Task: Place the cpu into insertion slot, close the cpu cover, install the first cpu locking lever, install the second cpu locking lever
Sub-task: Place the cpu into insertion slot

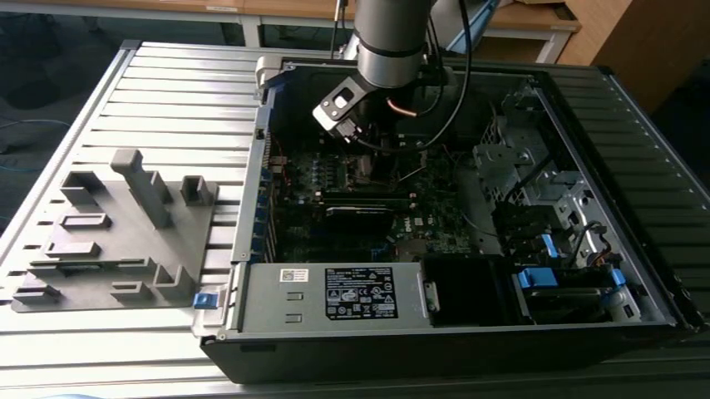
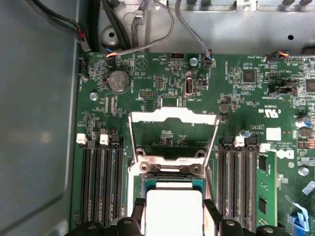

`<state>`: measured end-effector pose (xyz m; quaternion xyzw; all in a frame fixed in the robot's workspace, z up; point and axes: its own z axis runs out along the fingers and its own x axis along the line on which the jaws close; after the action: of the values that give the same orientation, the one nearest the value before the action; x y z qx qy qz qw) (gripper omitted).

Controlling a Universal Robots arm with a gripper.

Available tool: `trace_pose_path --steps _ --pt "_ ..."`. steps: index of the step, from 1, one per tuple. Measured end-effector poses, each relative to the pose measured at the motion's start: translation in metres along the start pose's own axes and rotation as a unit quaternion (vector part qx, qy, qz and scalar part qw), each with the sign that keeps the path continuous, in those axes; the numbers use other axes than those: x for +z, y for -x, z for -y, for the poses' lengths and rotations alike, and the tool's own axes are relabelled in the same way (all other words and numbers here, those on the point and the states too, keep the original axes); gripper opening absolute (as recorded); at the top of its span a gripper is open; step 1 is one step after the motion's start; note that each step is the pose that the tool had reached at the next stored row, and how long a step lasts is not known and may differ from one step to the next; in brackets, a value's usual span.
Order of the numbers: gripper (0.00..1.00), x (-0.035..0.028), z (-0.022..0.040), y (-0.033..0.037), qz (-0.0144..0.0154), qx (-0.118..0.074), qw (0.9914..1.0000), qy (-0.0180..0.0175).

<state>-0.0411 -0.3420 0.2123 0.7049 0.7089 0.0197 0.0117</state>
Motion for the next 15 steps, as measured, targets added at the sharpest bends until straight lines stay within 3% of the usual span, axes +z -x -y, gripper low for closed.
trace_pose_path --steps 7,15 --pt "0.54 0.0085 0.0008 0.0002 0.0 -0.001 1.0 -0.0001" --pt "0.54 0.0118 0.0012 0.0002 0.0021 -0.003 0.99999 -0.0001"
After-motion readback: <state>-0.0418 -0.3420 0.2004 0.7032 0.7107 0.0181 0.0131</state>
